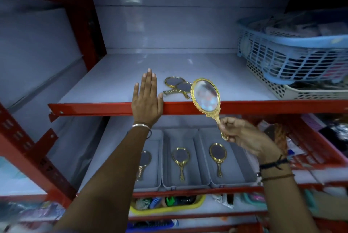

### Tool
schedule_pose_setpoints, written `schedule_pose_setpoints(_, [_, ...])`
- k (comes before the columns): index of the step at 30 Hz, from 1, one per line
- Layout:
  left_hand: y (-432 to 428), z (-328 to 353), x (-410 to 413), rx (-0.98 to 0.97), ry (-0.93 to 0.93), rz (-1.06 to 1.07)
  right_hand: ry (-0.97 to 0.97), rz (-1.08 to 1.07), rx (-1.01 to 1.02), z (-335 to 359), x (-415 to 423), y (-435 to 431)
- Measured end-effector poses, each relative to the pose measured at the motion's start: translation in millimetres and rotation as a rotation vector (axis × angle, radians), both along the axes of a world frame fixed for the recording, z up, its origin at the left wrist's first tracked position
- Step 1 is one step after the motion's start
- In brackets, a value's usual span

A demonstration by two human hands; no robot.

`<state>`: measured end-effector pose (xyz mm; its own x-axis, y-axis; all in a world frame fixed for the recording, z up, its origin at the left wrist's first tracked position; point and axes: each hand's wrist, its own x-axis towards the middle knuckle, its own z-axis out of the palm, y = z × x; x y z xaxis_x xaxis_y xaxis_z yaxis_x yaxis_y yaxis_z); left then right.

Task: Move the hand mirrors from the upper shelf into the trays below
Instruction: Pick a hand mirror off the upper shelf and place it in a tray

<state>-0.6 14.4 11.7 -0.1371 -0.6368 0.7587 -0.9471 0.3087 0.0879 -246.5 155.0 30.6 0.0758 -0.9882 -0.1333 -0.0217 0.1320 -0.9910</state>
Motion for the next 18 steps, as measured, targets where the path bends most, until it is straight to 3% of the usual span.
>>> schedule_pose_setpoints(7, [-2.3, -2.0, -2.0, 0.006, 0.003, 0.014, -0.102, -0.094, 0.246, -97.9, -46.9, 34.7])
schedule_pose_setpoints(18, [-5.5, -6.6, -3.3, -0.049, 0.016, 0.031, 0.155, -0.393, 0.631, -225.0, -61.2, -34.5])
